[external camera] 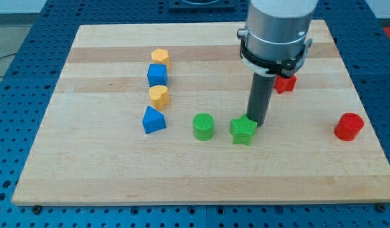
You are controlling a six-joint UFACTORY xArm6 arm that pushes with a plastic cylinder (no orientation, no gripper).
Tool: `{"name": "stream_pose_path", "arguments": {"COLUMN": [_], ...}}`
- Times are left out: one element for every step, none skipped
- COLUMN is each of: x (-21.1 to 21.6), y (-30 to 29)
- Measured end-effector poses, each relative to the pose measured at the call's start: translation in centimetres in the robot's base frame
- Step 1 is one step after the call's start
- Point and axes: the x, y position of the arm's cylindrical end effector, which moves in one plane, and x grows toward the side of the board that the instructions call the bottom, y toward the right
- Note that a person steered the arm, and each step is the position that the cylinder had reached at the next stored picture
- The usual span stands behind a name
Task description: Keep the red star in between the red circle and the green star
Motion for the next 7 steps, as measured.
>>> {"name": "stream_pose_path", "arguments": {"x": [-3.8,-8.4,-12.5,-12.7,-9.5,-8.6,-8.8], "y": [2.3,1.8,5.8,7.9,10.3,10.6,11.4]}}
